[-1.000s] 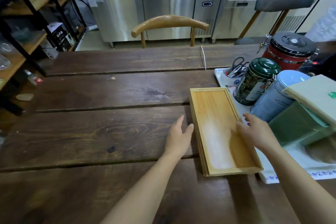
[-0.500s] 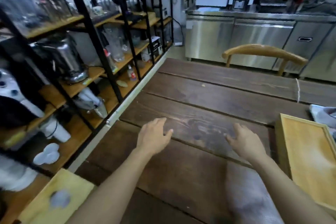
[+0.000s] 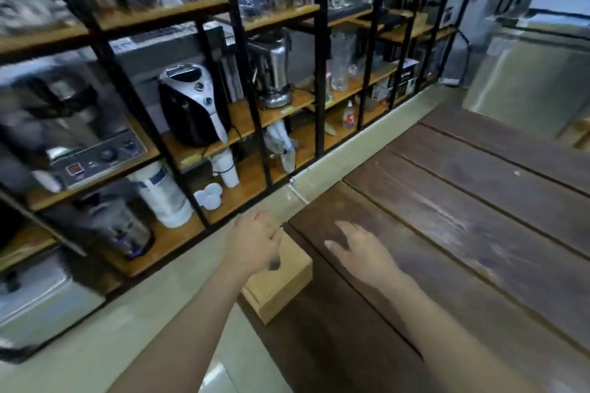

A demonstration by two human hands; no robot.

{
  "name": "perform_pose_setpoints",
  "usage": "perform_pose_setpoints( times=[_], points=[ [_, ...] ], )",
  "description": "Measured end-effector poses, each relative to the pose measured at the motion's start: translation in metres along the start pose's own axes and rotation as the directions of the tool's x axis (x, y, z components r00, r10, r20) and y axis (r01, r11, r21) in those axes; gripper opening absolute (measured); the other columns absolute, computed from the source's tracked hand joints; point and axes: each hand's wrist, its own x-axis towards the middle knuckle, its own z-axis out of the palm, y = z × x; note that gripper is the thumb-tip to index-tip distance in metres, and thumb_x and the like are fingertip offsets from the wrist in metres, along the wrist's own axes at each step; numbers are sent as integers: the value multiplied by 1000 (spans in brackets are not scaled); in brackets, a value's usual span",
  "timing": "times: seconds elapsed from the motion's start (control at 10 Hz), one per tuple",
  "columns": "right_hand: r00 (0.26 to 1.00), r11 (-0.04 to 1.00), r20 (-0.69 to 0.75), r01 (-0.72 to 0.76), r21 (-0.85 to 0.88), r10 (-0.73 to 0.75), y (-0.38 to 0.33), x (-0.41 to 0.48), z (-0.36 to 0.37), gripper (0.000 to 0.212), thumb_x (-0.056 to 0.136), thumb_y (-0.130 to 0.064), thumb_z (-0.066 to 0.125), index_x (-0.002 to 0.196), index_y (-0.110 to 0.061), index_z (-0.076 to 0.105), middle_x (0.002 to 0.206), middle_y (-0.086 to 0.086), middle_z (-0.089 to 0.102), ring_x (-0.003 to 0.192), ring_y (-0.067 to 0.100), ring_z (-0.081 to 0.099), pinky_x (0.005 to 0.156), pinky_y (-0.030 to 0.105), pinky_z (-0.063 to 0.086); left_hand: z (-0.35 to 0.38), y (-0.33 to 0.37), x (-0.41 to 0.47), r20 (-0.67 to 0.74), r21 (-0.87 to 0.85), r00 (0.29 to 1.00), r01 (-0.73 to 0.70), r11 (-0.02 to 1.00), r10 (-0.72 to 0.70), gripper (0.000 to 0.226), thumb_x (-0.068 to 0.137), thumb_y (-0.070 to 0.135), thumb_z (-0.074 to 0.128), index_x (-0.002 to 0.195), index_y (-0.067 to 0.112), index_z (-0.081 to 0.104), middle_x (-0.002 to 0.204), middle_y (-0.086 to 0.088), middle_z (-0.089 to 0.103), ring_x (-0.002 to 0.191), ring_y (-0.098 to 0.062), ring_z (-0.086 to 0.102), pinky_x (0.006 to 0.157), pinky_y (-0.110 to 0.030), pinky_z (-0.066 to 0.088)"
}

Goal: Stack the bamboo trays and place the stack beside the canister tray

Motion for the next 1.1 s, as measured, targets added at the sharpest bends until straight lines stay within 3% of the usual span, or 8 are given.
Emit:
perform_pose_setpoints(
  times=[0.1,0.2,0.3,0.4,0.5,0.8,0.9,1.1],
  points=[
    [996,994,84,17,108,-27,-25,8,21,59,92,-42,46,143,-14,33,148,8,40,134,24,40,108,39,37,6,-31,-14,10,-62,993,122,991,-121,45,91,39,48,129,15,53,135,-6,55,125,-26,49,107,-39,34],
    [986,985,168,-14,172,-15,-41,14,37,59,92,-40,47,143,-12,33,145,9,44,131,25,43,104,36,39,19,-49,-27,72,-235,972,233,944,-222,53,93,42,49,137,11,45,141,-9,49,130,-27,45,110,-39,33],
    [974,975,226,-69,212,20,-48,15,48,59,92,-36,49,142,-11,31,140,9,47,126,25,46,100,35,41,27,-56,-35,175,-484,937,349,803,-301,53,92,46,49,131,10,46,132,-11,52,117,-28,52,98,-39,44],
    [977,975,207,-92,205,49,-50,14,53,51,93,-31,49,137,-7,36,135,12,51,122,27,49,95,36,41,30,-60,-33,200,-575,922,385,722,-333,42,91,45,51,113,10,52,114,-13,58,95,-23,56,75,-33,43],
    [979,974,196,-97,206,56,-52,12,55,50,93,-29,50,136,-7,38,133,14,52,120,29,50,94,36,42,31,-64,-32,192,-585,917,392,709,-349,41,91,43,52,112,8,53,111,-15,59,90,-21,54,72,-30,39],
    [980,961,185,-116,250,70,-51,10,59,58,92,-32,51,142,-9,31,138,11,49,126,27,46,98,35,40,32,-68,-33,179,-611,928,365,703,-326,43,92,46,49,113,9,53,108,-12,60,96,-25,58,75,-35,47],
    [975,962,215,-114,247,61,-49,9,57,59,92,-33,50,143,-9,30,140,10,47,129,26,44,99,34,39,25,-65,-31,194,-550,928,371,748,-317,45,93,44,48,118,7,53,106,-5,58,97,-21,55,77,-32,42],
    [984,974,171,-84,212,47,-41,9,34,59,92,-36,49,143,-15,29,145,9,44,130,23,45,100,32,42,12,-47,-8,37,-233,973,230,945,-228,47,93,47,44,123,13,53,123,-6,59,111,-25,57,92,-41,47]
  ],
)
